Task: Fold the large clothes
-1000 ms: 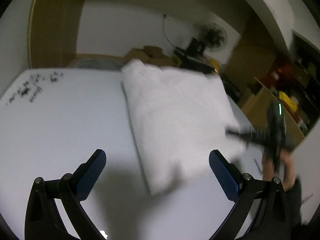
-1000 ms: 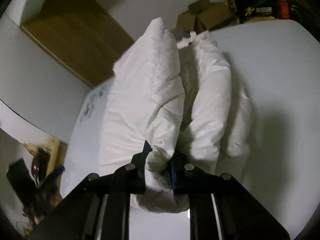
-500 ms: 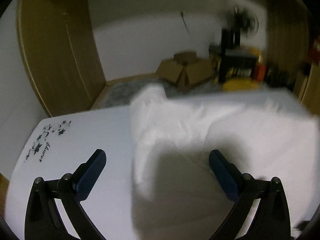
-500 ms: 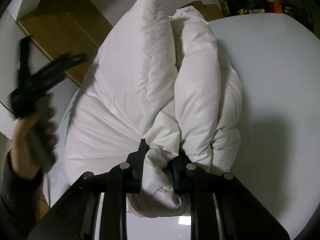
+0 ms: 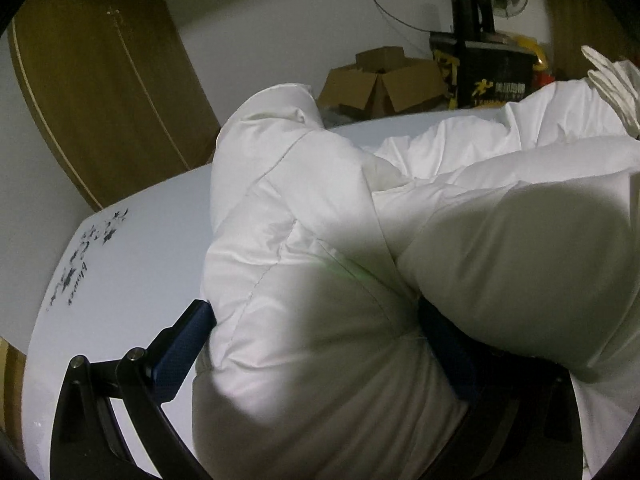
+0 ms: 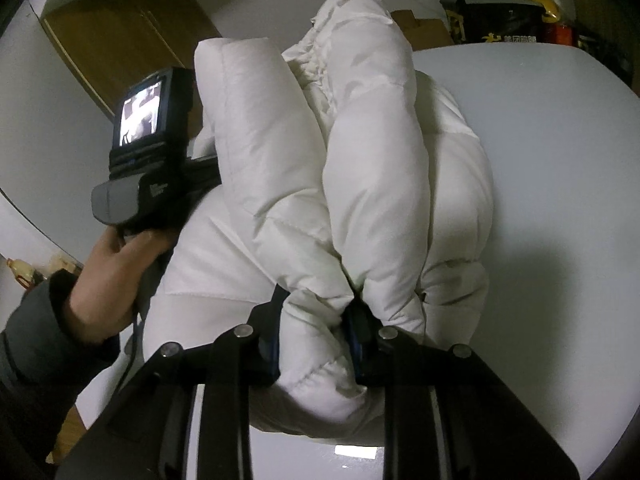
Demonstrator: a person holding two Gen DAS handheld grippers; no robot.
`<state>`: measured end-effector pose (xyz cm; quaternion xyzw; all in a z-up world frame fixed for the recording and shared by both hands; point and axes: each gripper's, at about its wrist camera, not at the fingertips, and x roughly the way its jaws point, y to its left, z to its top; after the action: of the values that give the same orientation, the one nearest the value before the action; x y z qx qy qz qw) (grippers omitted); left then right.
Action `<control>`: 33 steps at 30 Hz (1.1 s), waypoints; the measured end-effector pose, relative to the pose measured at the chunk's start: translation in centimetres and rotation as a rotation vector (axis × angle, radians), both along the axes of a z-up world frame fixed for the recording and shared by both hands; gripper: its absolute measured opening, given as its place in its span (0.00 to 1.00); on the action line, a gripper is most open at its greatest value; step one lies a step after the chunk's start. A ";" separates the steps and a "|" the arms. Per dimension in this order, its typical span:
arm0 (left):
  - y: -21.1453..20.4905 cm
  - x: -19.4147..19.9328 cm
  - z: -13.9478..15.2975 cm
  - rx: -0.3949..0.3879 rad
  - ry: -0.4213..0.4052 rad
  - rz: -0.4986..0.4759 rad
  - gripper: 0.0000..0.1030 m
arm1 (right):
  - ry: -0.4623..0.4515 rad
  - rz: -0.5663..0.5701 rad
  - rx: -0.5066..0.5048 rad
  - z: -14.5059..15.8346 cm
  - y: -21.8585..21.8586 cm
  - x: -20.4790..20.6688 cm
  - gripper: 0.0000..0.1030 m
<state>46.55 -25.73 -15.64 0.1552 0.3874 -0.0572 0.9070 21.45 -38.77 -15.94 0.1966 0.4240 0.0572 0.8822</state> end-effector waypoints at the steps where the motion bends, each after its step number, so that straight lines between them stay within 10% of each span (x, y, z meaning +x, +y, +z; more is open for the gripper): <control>1: 0.3 -0.1 0.1 -0.022 0.005 -0.004 1.00 | 0.001 -0.005 0.006 0.3 -0.1 0.2 0.24; 6: 4.3 0.2 2.6 -0.190 0.107 -0.048 1.00 | 0.020 0.000 -0.020 2.6 -0.6 -1.5 0.28; 11: 7.3 -0.3 8.8 -0.133 -0.107 -0.017 1.00 | -0.130 -0.135 -0.073 9.6 -0.3 -3.7 0.61; 16: 8.4 2.0 9.5 -0.162 -0.066 0.083 1.00 | -0.247 -0.204 -0.271 15.9 4.0 2.7 0.85; 24: 7.0 5.1 3.0 -0.219 0.078 0.104 1.00 | -0.002 -0.187 -0.495 6.8 4.9 12.4 0.86; 33: 6.0 5.3 0.9 -0.188 0.049 0.107 1.00 | -0.060 -0.145 -0.331 3.7 2.3 11.6 0.90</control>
<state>51.88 -19.77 -14.78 0.0471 0.4099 -0.0483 0.9096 33.06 -36.50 -12.27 0.0769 0.3857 -0.0715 0.9166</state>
